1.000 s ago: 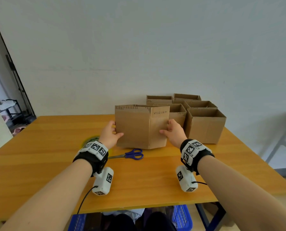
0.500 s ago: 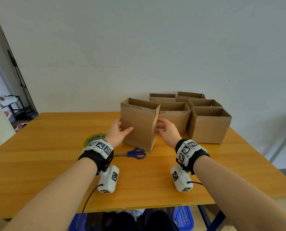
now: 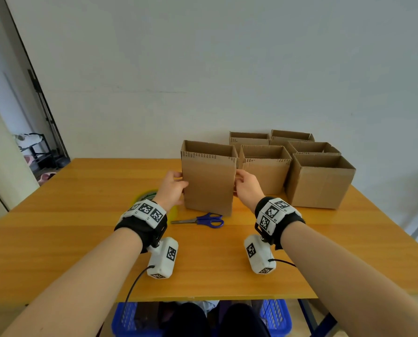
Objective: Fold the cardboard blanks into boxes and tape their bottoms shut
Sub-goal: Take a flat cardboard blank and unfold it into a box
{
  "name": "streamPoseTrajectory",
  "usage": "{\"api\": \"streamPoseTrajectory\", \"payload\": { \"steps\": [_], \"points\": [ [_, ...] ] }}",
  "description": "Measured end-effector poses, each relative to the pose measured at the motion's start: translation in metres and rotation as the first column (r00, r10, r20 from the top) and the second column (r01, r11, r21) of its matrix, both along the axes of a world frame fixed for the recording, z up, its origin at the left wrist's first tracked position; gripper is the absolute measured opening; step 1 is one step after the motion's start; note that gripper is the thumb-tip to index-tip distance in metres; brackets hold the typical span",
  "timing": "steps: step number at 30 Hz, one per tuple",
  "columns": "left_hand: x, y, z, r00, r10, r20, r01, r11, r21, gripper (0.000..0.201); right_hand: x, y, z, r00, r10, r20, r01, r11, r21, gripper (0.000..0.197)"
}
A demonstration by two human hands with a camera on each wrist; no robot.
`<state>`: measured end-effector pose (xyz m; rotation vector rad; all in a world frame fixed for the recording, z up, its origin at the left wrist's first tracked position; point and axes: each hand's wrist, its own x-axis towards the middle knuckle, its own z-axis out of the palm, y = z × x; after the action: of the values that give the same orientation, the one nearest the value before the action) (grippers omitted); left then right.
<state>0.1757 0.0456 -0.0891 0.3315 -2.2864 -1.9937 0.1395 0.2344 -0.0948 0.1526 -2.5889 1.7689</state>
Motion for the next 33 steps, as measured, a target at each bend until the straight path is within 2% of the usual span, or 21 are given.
{"api": "streamPoseTrajectory", "payload": {
  "steps": [3, 8, 13, 18, 21, 26, 30, 33],
  "points": [
    [0.001, -0.006, 0.004, 1.000, 0.012, 0.023, -0.015, 0.990, 0.137, 0.021, -0.001, -0.007, 0.003, 0.998, -0.019, 0.067, 0.026, 0.993, -0.116, 0.037],
    [-0.003, -0.012, 0.011, 0.997, -0.035, 0.069, 0.024, 0.988, 0.151, 0.058, -0.005, -0.009, 0.010, 0.975, 0.010, 0.222, 0.061, 0.948, -0.311, 0.044],
    [-0.009, -0.016, 0.020, 0.986, -0.120, 0.118, 0.102, 0.984, 0.148, 0.071, -0.013, -0.004, 0.013, 0.969, 0.076, 0.233, 0.022, 0.920, -0.391, 0.057],
    [-0.010, -0.022, 0.029, 0.973, -0.214, 0.082, 0.192, 0.957, 0.218, 0.062, -0.020, 0.005, 0.016, 0.960, 0.146, 0.240, -0.034, 0.908, -0.418, 0.060],
    [-0.007, -0.027, 0.031, 0.957, -0.284, 0.056, 0.265, 0.937, 0.228, 0.056, -0.020, 0.011, 0.018, 0.939, 0.231, 0.255, -0.075, 0.861, -0.503, 0.055],
    [-0.003, -0.036, 0.031, 0.943, -0.333, -0.009, 0.315, 0.880, 0.357, 0.037, -0.020, 0.019, 0.017, 0.904, 0.348, 0.247, -0.165, 0.819, -0.550, 0.062],
    [0.000, -0.038, 0.029, 0.945, -0.325, -0.037, 0.313, 0.865, 0.392, 0.040, -0.022, 0.022, 0.011, 0.910, 0.354, 0.215, -0.181, 0.807, -0.562, 0.075],
    [-0.002, -0.038, 0.024, 0.951, -0.305, -0.049, 0.299, 0.867, 0.398, 0.054, -0.022, 0.022, 0.009, 0.903, 0.386, 0.188, -0.232, 0.806, -0.544, 0.090]
  ]
}}
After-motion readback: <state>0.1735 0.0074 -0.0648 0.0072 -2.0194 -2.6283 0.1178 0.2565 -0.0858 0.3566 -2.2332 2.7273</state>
